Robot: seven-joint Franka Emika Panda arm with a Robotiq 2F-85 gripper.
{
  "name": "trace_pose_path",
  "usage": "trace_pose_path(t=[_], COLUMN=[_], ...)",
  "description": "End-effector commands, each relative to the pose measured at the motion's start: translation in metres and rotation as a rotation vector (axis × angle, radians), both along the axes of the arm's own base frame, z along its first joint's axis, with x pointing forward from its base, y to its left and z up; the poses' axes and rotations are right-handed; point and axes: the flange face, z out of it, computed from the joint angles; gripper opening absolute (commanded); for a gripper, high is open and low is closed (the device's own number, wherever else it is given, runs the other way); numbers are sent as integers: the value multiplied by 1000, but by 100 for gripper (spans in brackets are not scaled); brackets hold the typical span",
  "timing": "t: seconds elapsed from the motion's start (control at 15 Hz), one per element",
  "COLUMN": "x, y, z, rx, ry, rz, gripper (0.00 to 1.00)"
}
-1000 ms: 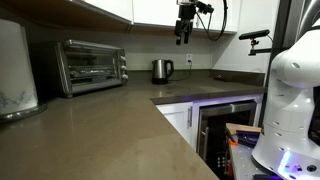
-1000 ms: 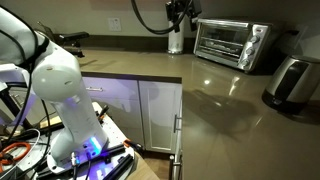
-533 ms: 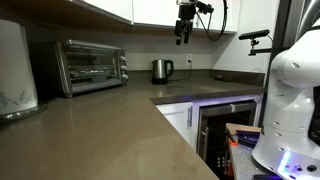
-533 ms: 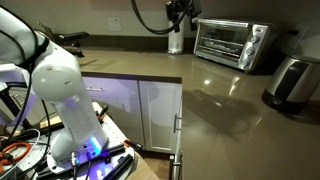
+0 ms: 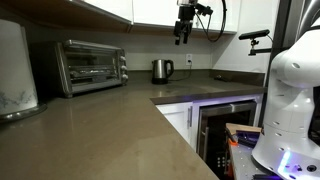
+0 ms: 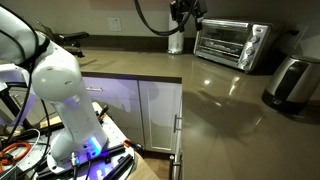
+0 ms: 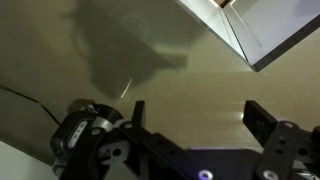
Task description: Open the door of the oven
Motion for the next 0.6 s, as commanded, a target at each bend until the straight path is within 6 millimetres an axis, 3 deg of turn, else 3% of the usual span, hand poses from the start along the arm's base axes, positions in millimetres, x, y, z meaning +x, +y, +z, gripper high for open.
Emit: trace_pose_path(t=[0.0,0.33,0.53], x=[28,63,83], y=[-15,-4,13], z=[3,3,-1], rx=[-37,-70,-94], ry=[-68,-215,-305], rz=[32,86,132], gripper=[100,100,100])
